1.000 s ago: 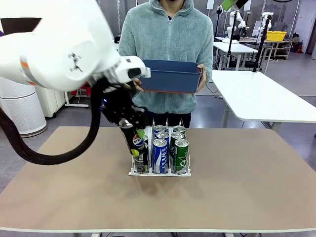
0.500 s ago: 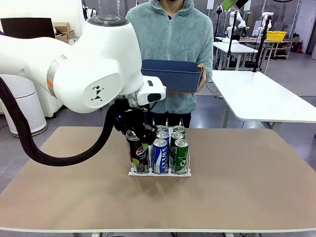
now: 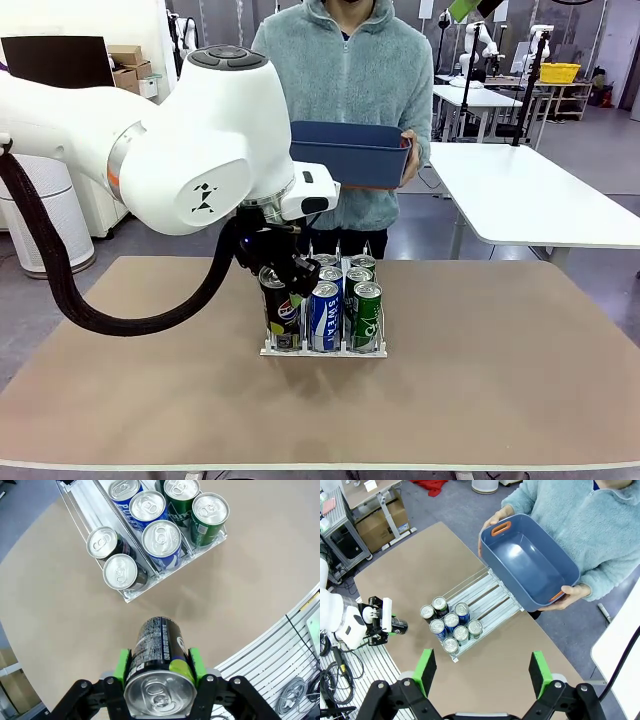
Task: Fill the beverage cans into the dispenser.
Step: Place the picked Pepsi coke in the line of the Automatic Can Dispenser with the same cans.
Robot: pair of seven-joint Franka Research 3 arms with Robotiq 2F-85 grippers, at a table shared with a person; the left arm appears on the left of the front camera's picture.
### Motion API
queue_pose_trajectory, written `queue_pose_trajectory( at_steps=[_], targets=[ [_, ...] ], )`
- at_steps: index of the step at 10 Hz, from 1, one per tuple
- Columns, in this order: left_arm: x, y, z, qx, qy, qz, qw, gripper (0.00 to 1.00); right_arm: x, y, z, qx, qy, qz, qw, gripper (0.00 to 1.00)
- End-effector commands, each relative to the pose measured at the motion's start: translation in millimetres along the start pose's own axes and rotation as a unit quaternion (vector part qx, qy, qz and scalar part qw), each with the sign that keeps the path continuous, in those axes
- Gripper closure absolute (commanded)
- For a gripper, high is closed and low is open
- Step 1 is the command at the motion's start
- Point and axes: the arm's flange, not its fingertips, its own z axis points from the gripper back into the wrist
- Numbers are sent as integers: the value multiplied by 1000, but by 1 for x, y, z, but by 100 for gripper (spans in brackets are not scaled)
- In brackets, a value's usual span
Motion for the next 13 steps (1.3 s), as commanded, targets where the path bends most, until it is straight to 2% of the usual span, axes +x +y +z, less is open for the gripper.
queue_pose_trajectory(
  at_steps=[1, 2, 3, 6, 13],
  targets=[
    [3, 0, -11, 14, -10, -15, 1000, 42, -2, 1, 0, 7, -6, 3, 1000, 1],
    [9, 1, -20, 31, -33, -18, 999, 42, -2, 1, 0, 7, -6, 3, 1000, 1],
    [6, 6, -21, 30, -33, -20, 999, 42, -2, 1, 0, 7, -6, 3, 1000, 1],
    [7, 15, -46, -9, -7, -6, 1000, 42, -2, 1, 0, 7, -6, 3, 1000, 1],
    [21, 31, -78, -38, -5, -7, 999, 42, -2, 1, 0, 7, -6, 3, 1000, 1]
  ],
)
